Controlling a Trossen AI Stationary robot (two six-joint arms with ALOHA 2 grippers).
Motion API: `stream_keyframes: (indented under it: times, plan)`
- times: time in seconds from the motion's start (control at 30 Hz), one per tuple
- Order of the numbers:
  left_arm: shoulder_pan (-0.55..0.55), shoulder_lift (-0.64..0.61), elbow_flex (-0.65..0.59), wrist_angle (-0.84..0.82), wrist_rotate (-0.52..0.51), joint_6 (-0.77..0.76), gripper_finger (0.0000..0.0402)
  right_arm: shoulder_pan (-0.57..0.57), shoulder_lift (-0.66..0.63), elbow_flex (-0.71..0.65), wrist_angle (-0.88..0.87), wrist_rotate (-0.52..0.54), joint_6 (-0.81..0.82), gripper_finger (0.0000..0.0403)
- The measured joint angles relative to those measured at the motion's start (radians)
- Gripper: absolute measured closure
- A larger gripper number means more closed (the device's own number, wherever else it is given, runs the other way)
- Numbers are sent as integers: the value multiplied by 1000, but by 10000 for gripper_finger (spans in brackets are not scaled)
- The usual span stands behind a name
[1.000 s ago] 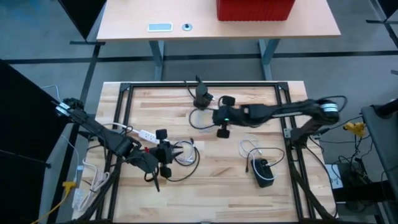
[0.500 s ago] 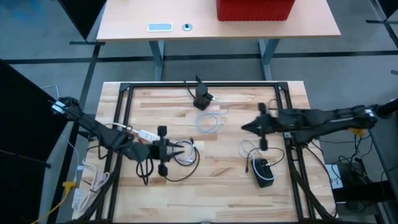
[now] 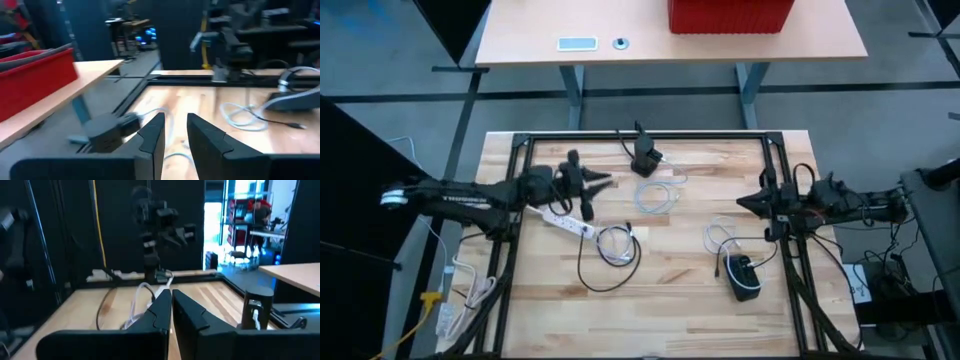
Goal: Insert USB
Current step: Return to Home Position
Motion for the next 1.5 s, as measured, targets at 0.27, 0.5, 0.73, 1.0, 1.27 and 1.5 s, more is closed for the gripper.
stream_keyframes:
  times: [0.27, 0.5, 0.73, 1.0, 1.27, 1.5]
  plan:
    - [-1, -267, -110, -166, 6, -37, 332, 0, -38, -138, 99, -9, -1, 403]
    - [-12, -578, -205, -275, 37, -87, 332, 0, -19, -215, 221, -9, -59, 403]
    - [-13, -755, -366, -255, 27, -184, 332, 0, -8, -245, 242, -10, -27, 403]
    - [-79, -832, -439, -252, -31, -235, 338, 0, 20, -249, 236, -3, -19, 403]
    - [-262, -912, -455, -323, -182, -131, 338, 0, 48, -250, 228, 23, -1, 403]
    - [-321, -945, -462, -325, -162, -99, 338, 0, 57, -252, 242, 77, -30, 403]
